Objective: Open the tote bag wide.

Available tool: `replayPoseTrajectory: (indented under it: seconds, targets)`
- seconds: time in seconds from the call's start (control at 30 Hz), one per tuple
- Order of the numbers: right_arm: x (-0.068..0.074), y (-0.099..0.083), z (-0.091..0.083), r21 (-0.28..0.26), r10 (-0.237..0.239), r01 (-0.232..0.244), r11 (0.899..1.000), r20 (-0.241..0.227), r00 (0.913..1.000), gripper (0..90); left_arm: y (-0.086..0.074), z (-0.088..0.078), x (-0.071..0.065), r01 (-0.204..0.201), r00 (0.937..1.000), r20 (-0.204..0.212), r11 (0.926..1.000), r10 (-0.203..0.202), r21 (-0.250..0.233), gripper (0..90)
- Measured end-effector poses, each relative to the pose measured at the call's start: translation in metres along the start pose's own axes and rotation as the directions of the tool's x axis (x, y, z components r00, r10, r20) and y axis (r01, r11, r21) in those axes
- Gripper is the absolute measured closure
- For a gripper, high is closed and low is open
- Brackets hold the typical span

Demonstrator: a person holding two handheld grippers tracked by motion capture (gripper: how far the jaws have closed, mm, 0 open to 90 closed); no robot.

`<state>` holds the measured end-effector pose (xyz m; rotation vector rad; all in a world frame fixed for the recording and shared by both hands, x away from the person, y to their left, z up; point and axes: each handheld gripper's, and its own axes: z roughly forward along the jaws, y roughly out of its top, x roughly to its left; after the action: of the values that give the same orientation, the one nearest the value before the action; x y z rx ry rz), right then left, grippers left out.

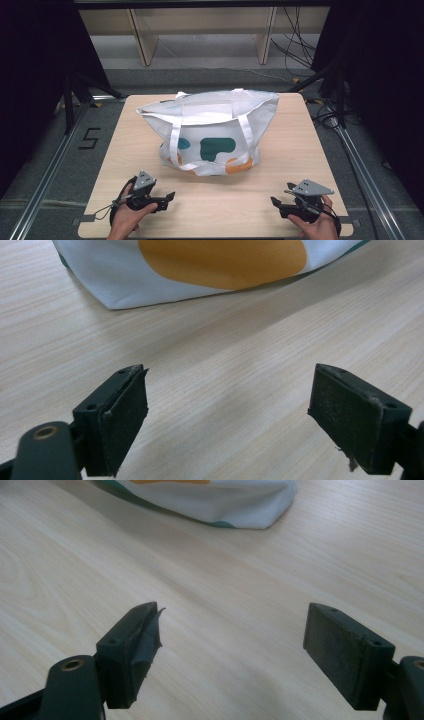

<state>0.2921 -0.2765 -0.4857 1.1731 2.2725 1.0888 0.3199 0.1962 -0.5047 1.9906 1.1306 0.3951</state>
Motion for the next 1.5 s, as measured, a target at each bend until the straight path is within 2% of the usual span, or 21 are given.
replayPoseTrajectory:
  seconds: [0.13, 0.37, 0.4, 0.47, 0.57, 0.6, 0.63, 0.7, 0.77, 0.8, 0.83, 0.87, 0.9, 1.0, 1.03, 1.13, 1.23, 1.27, 1.3, 1.4, 1.5]
  targets:
    - [-0.002, 0.000, 0.000, -0.016, -0.011, 0.011, 1.000, 0.023, 0.9997, 29.2, 0.000, 0.000, 0.000, 0.005, 1.0000, -0.001, 1.0000, -0.005, -0.003, 15.1]
    - [-0.004, 0.002, -0.003, -0.012, 0.008, -0.008, 1.000, 0.008, 0.9999, 34.3, 0.000, -0.002, 0.001, -0.006, 1.0000, 0.001, 1.0000, 0.006, -0.007, 23.8]
    - [-0.004, 0.003, -0.003, -0.021, 0.003, -0.003, 1.000, 0.021, 0.9998, 35.5, 0.001, -0.003, 0.001, -0.015, 0.9999, -0.002, 0.9999, 0.015, 0.002, 30.9]
    - [-0.002, 0.003, -0.002, -0.016, 0.030, -0.029, 0.999, 0.005, 0.9996, 35.7, 0.001, -0.003, 0.001, -0.022, 0.9997, 0.011, 0.9998, 0.022, -0.004, 33.2]
    - [-0.005, 0.006, -0.002, -0.025, -0.001, 0.001, 1.000, 0.017, 0.9999, 37.7, 0.001, -0.005, 0.002, -0.041, 0.9990, 0.019, 0.9991, 0.041, 0.008, 48.6]
    - [-0.005, 0.008, -0.002, -0.027, 0.004, -0.003, 1.000, 0.004, 1.0000, 38.4, 0.001, -0.005, 0.001, -0.041, 0.9988, 0.028, 0.9992, 0.041, 0.003, 48.6]
    - [-0.006, 0.011, -0.002, -0.036, -0.010, 0.010, 0.999, 0.002, 0.9999, 41.0, 0.001, -0.006, 0.001, -0.045, 0.9984, 0.034, 0.9990, 0.045, -0.002, 59.6]
    - [-0.006, 0.015, -0.003, -0.045, -0.003, 0.003, 0.999, 0.000, 1.0000, 44.3, 0.001, -0.007, 0.001, -0.072, 0.9968, 0.033, 0.9972, 0.073, -0.017, 69.7]
    - [-0.008, 0.019, -0.004, -0.054, -0.015, 0.015, 0.998, 0.001, 0.9999, 49.2, 0.001, -0.008, 0.000, -0.055, 0.9976, 0.040, 0.9975, 0.056, -0.044, 78.5]
    - [-0.008, 0.019, -0.004, -0.054, -0.015, 0.015, 0.998, 0.001, 0.9999, 49.2, 0.002, -0.009, 0.001, -0.063, 0.9970, 0.041, 0.9969, 0.065, -0.048, 78.5]
    - [-0.008, 0.021, -0.005, -0.047, -0.027, 0.026, 0.999, -0.007, 0.9996, 53.4, 0.004, -0.012, 0.004, -0.083, 0.9953, 0.047, 0.9959, 0.085, -0.035, 81.8]
    - [-0.009, 0.024, -0.005, -0.055, -0.039, 0.038, 0.998, -0.012, 0.9992, 58.0, 0.005, -0.012, 0.003, -0.058, 0.9967, 0.053, 0.9965, 0.061, -0.061, 84.9]
    - [-0.008, 0.028, -0.007, -0.057, -0.044, 0.043, 0.997, -0.009, 0.9990, 68.6, 0.007, -0.015, 0.006, -0.084, 0.9950, 0.052, 0.9955, 0.086, -0.044, 89.3]
    - [-0.009, 0.034, -0.008, -0.076, -0.057, 0.056, 0.996, -0.011, 0.9983, 80.9, 0.013, -0.018, 0.007, -0.040, 0.9965, 0.070, 0.9963, 0.045, -0.076, 89.6]
    - [-0.013, 0.044, -0.009, -0.099, -0.087, 0.086, 0.991, -0.006, 0.9962, 88.0, 0.016, -0.020, 0.008, -0.042, 0.9960, 0.075, 0.9953, 0.049, -0.087, 89.6]
    - [-0.018, 0.064, -0.010, -0.126, -0.100, 0.098, 0.987, -0.014, 0.9948, 90.0, 0.027, -0.028, 0.009, -0.026, 0.9948, 0.095, 0.9927, 0.037, -0.118, 89.7]
    - [-0.017, 0.078, -0.012, -0.142, -0.112, 0.109, 0.984, -0.009, 0.9937, 90.0, 0.047, -0.039, 0.011, -0.043, 0.9923, 0.109, 0.9892, 0.058, -0.140, 89.7]
    - [-0.021, 0.100, -0.014, -0.184, -0.181, 0.180, 0.966, 0.015, 0.9834, 90.0, 0.053, -0.043, 0.012, -0.051, 0.9924, 0.103, 0.9885, 0.066, -0.142, 89.7]
    - [-0.021, 0.100, -0.014, -0.184, -0.181, 0.180, 0.966, 0.015, 0.9834, 90.0, 0.061, -0.047, 0.013, -0.064, 0.9921, 0.098, 0.9868, 0.079, -0.149, 89.7]
    - [-0.021, 0.141, -0.019, -0.217, -0.209, 0.207, 0.954, 0.016, 0.9779, 90.0, 0.094, -0.058, 0.018, -0.058, 0.9912, 0.107, 0.9826, 0.078, -0.177, 89.7]
    - [-0.021, 0.159, -0.020, -0.231, -0.226, 0.228, 0.946, 0.037, 0.9734, 90.0, 0.110, -0.061, 0.019, -0.066, 0.9904, 0.107, 0.9797, 0.087, -0.190, 89.7]
